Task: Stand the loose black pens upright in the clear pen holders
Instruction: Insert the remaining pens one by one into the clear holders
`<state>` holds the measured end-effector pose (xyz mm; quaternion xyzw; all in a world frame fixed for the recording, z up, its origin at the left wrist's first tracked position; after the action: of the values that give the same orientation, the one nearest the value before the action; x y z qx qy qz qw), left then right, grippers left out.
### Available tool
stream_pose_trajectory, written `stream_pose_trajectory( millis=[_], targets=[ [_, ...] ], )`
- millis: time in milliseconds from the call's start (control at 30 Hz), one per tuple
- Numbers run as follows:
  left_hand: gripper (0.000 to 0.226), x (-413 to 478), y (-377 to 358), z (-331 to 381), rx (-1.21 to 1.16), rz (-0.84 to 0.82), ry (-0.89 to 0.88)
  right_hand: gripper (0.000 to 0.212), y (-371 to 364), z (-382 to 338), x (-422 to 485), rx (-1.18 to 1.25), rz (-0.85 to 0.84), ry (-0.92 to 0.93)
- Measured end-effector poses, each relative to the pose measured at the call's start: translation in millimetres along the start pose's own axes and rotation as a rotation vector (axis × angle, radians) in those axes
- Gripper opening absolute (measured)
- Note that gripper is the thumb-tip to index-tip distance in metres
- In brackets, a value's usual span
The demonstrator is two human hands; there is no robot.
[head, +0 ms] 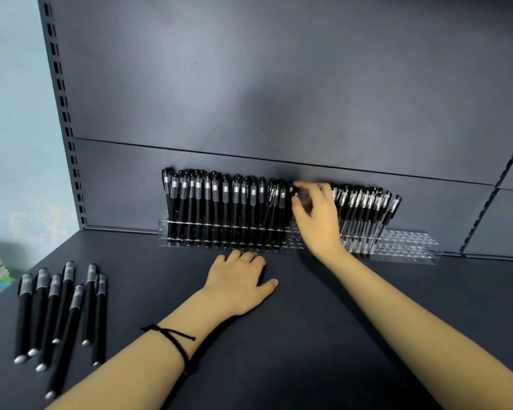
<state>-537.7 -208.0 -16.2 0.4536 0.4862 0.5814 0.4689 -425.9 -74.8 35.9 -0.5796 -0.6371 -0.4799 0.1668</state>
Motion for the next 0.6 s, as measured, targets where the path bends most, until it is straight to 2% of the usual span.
stream_pose_trajectory(
  millis=[67, 100, 200, 300, 367, 467, 500, 600],
  targets=[
    [0.049, -8, 10, 6, 0.013, -0.01, 0.013, 0.018, 4, -11, -16, 0.013, 0.003, -0.031],
    [0.045, -15, 18, 8, 0.047, -0.019, 0.008, 0.014, 4, -18, -22, 0.004, -0.056, -0.026],
    [0.045, -43, 40, 8, 0.196, -0.043, -0.044, 0.011, 1, -37, -41, -0.092, -0.395, 0.045],
    [0.043, -80, 59, -27, 0.32, 0.055, -0.061, 0.02, -12, -70, -57, -0.191, -0.615, 0.115],
    [0.042, -99, 66, -58, 0.371, 0.135, -0.044, 0.026, -21, -92, -67, -0.192, -0.698, 0.105],
    [0.043, -129, 71, -115, 0.411, 0.163, 0.021, 0.03, -44, -128, -85, -0.144, -0.763, 0.06],
    [0.047, -138, 70, -133, 0.411, 0.165, 0.043, 0.032, -51, -139, -91, -0.149, -0.784, 0.052],
    [0.079, -169, 66, -185, 0.322, 0.182, 0.074, 0.036, -72, -170, -106, -0.157, -0.805, 0.019]
  ],
)
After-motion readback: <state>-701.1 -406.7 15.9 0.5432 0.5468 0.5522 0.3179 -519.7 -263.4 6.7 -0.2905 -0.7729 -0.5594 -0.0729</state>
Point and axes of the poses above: each hand's wrist, its own x-axis towards the middle knuckle, its own y-axis out of the back of the hand, z = x × y, the point moved 1 cm from there along x, towards the middle knuckle, and after that the axes turned 1 degree about y, right-handed, at the moved point
